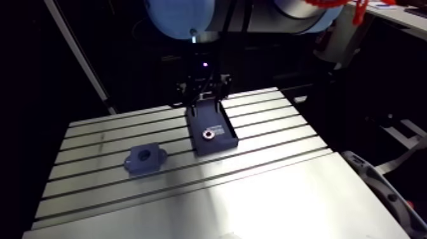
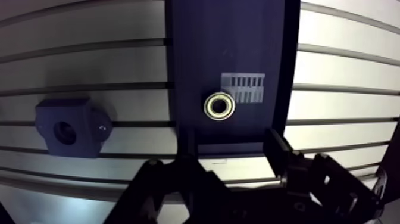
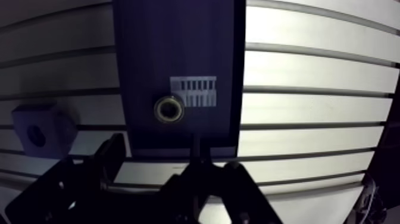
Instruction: Pick up the bearing and press it into the housing until flush.
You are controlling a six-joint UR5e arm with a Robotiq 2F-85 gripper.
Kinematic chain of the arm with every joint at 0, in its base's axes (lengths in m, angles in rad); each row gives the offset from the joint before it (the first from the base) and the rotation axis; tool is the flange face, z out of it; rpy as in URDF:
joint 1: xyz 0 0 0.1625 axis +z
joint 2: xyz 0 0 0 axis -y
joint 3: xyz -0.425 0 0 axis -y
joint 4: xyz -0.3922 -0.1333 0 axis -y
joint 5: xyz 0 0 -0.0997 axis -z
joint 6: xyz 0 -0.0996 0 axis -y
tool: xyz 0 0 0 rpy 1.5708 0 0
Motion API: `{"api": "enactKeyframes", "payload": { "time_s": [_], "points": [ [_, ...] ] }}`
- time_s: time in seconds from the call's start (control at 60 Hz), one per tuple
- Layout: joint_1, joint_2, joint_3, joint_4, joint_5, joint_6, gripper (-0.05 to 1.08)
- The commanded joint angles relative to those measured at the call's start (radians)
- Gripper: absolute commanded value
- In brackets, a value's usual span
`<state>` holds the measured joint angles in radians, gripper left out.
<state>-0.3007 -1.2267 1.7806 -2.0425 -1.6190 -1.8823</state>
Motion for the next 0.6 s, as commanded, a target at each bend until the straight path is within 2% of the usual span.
{"api": "enactKeyframes", "payload": {
  "time_s": [0.017,0.6],
  "points": [
    [0.001,0.023,0.001,-0.014,0.001,0.002,0.39],
    [0.001,0.057,0.021,-0.037,0.000,0.004,0.41]
  ]
}}
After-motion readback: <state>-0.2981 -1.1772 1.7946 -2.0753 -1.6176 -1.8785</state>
